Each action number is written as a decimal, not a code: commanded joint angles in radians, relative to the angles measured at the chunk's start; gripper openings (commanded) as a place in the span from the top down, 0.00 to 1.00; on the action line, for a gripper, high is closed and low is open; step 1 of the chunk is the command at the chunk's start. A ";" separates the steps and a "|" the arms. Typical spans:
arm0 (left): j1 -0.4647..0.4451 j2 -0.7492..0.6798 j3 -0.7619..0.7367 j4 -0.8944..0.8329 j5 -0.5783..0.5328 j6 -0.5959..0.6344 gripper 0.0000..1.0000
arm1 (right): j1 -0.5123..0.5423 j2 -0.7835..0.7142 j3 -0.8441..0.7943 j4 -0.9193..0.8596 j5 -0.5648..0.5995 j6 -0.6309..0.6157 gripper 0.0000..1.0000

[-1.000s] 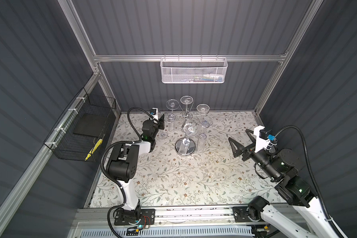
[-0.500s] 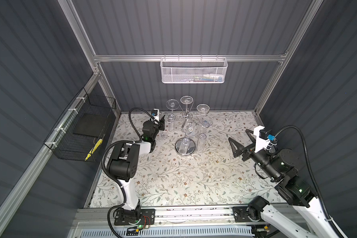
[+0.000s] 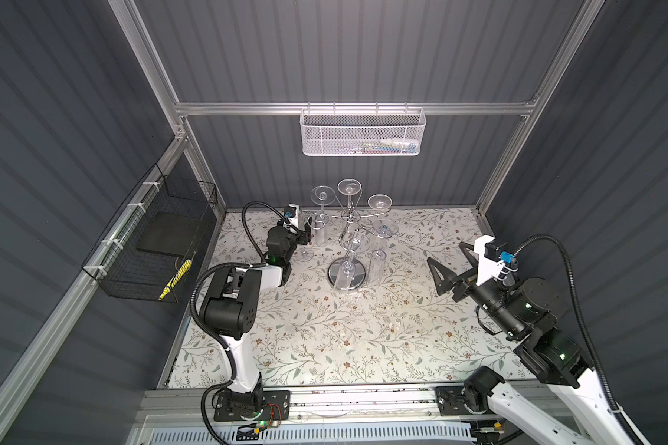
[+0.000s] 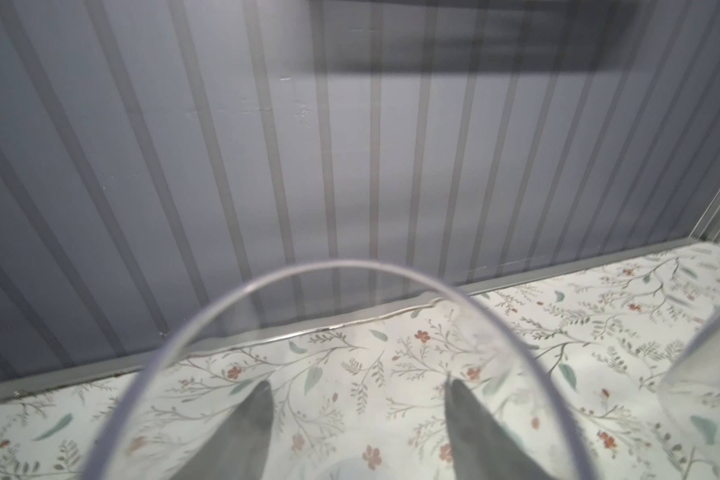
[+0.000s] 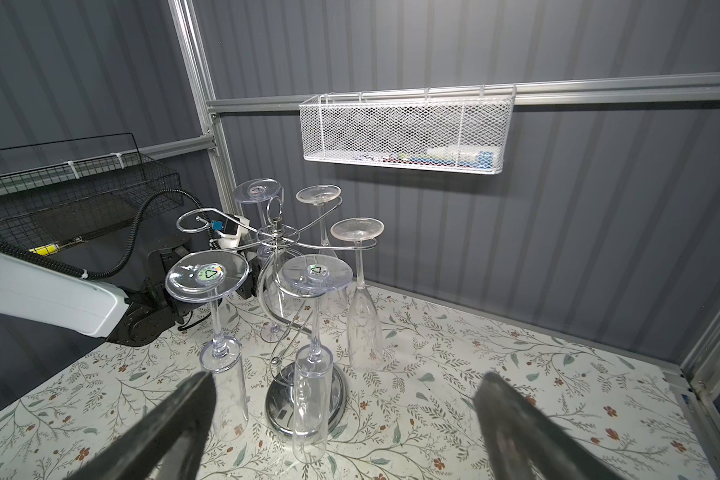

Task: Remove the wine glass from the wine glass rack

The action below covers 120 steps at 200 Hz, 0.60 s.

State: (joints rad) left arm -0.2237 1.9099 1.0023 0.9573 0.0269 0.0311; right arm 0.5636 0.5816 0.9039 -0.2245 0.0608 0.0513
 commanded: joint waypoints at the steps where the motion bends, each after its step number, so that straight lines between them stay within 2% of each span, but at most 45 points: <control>1: -0.003 -0.008 -0.011 -0.009 -0.004 0.015 0.21 | -0.001 -0.011 -0.003 -0.007 0.012 -0.007 0.01; 43: -0.003 -0.039 -0.014 -0.021 -0.013 0.011 0.07 | -0.001 -0.019 -0.002 -0.007 0.013 -0.007 0.01; 120: -0.003 -0.114 -0.010 -0.056 -0.027 0.021 0.00 | -0.001 -0.035 0.003 -0.004 0.001 0.001 0.01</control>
State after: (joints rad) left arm -0.2237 1.8503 1.0012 0.9051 0.0189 0.0345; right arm 0.5636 0.5579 0.9039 -0.2337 0.0601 0.0513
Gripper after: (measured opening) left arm 0.995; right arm 0.989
